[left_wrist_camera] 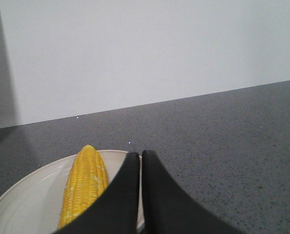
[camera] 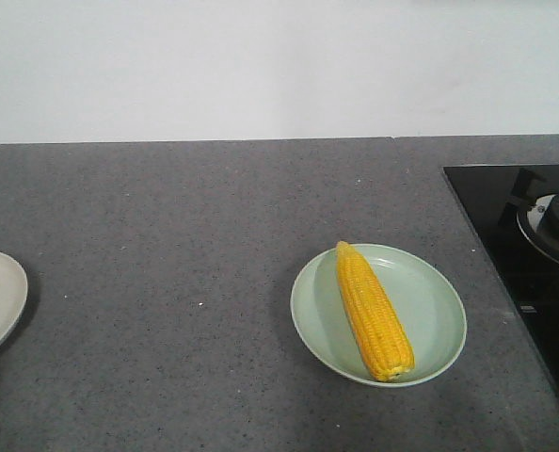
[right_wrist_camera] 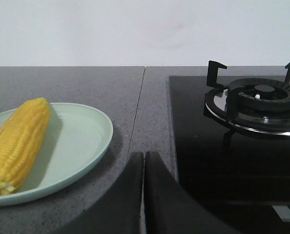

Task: Distribute corn equally

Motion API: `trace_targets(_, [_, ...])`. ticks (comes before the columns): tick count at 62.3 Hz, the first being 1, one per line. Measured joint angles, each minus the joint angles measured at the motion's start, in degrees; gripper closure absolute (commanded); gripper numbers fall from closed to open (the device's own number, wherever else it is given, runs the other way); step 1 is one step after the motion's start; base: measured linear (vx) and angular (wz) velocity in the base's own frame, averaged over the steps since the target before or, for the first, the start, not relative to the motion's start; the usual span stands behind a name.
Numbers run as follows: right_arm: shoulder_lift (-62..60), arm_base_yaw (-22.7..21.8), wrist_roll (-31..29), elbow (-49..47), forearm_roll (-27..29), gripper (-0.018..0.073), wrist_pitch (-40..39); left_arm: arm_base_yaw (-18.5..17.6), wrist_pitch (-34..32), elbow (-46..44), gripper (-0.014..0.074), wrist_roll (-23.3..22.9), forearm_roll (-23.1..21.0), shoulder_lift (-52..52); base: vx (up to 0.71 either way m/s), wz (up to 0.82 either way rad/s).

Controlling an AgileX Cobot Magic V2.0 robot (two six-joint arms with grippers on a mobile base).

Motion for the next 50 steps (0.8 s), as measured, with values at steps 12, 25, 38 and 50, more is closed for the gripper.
trace_targets(12, [-0.63, -0.11, 1.82, 0.57, -1.56, 0.0564, -3.62, 0.00, 0.00, 0.00, 0.0603, 0.00, 0.00, 0.00, 0.00, 0.00])
trace_targets(25, [-0.63, -0.11, 2.75, 0.61, -2.38, 0.0564, -6.37, 0.00, 0.00, 0.00, 0.0603, 0.00, 0.00, 0.00, 0.00, 0.00])
trace_targets(38, [-0.63, -0.11, 2.48, 0.67, -2.53, 0.0564, -10.02, 0.00, 0.00, 0.00, 0.0603, 0.00, 0.00, 0.00, 0.00, 0.00])
trace_targets(50, [-0.63, -0.11, 2.42, 0.67, -2.53, 0.0564, -10.28, 0.00, 0.00, 0.00, 0.0603, 0.00, 0.00, 0.00, 0.00, 0.00])
